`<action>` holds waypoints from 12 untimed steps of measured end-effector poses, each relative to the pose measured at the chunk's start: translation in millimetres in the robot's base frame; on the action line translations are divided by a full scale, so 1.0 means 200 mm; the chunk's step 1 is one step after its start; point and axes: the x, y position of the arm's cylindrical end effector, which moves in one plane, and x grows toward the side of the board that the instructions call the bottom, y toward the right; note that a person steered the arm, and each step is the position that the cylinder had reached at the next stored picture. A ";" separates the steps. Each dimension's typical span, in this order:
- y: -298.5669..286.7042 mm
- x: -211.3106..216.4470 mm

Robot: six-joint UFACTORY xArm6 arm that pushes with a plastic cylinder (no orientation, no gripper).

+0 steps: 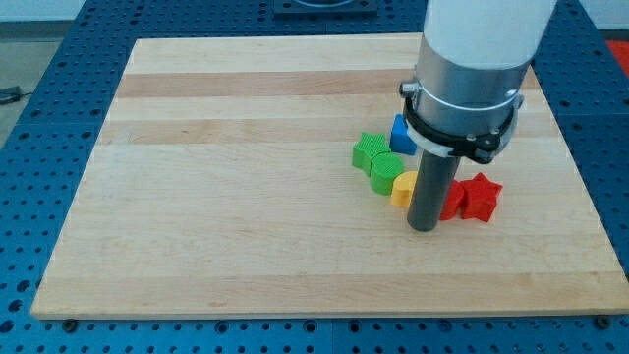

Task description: Push the yellow hexagon into the blue triangle

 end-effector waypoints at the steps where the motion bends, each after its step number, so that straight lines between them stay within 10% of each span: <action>1: 0.05 0.12; 4: 1.17 -0.08; 7: 0.95 -0.73; 12: 0.50 -0.76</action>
